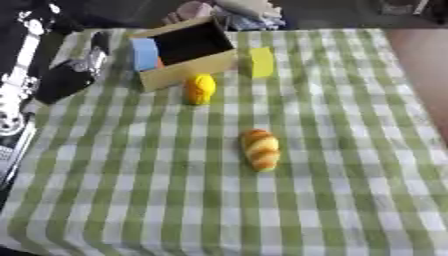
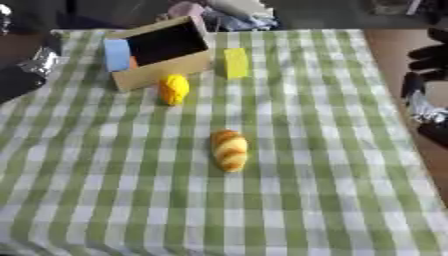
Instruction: Pick up objects on the table and place them in the box.
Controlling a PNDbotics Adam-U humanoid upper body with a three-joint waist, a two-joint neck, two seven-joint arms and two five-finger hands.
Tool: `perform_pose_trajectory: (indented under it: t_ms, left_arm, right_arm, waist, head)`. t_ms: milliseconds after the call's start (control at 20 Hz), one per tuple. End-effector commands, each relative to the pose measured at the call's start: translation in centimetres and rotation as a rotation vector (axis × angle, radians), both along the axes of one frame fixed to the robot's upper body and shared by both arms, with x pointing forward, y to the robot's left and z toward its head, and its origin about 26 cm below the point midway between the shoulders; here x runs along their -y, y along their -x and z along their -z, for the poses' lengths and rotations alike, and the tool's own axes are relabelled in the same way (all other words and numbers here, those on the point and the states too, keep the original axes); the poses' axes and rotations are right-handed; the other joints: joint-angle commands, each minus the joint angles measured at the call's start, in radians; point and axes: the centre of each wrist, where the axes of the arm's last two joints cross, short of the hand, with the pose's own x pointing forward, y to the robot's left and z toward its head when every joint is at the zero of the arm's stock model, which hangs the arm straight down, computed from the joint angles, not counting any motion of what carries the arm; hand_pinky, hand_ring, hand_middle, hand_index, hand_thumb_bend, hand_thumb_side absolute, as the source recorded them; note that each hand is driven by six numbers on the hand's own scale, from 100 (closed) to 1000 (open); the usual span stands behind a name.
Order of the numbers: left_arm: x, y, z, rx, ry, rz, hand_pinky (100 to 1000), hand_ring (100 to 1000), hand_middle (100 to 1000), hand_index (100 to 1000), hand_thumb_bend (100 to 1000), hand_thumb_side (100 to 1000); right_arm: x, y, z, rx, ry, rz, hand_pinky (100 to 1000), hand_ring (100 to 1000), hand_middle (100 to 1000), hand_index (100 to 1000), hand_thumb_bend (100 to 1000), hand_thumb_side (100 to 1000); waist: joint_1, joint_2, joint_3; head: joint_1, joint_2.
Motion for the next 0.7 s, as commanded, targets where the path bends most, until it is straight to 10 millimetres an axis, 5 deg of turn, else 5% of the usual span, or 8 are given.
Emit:
perform_pose_trajectory:
  t_ms: [50, 350, 700]
  left_arm:
    - [0.4, 0.1, -0.5, 0.101, 0.071, 0.016, 724, 662, 692, 821, 227, 537]
    - [2.0, -0.3, 0.3, 0.162, 0.215, 0.060, 723, 660, 689, 821, 206, 563]
    - [3.4, -0.5, 1.1, 0.171, 0.303, 0.103, 717, 648, 676, 815, 213, 585]
  right_arm:
    - [1.4, -0.5, -3.7, 0.075, 0.076, 0.052, 724, 763, 762, 958, 100, 440]
    - [3.4, -4.2, -8.0, 0.078, 0.112, 0.160, 726, 767, 768, 962, 100, 424]
    - [5.3, -9.7, -8.7, -0.052, 0.094, 0.261, 731, 787, 791, 975, 100, 341]
  waist:
    - [-0.010, -0.009, 0.013]
    - [-0.009, 0.000, 0.086]
    - [-0.020, 0.009, 0.163]
  head:
    - [-0.027, 0.000]
    - [-0.099, -0.010]
    - [-0.181, -0.028]
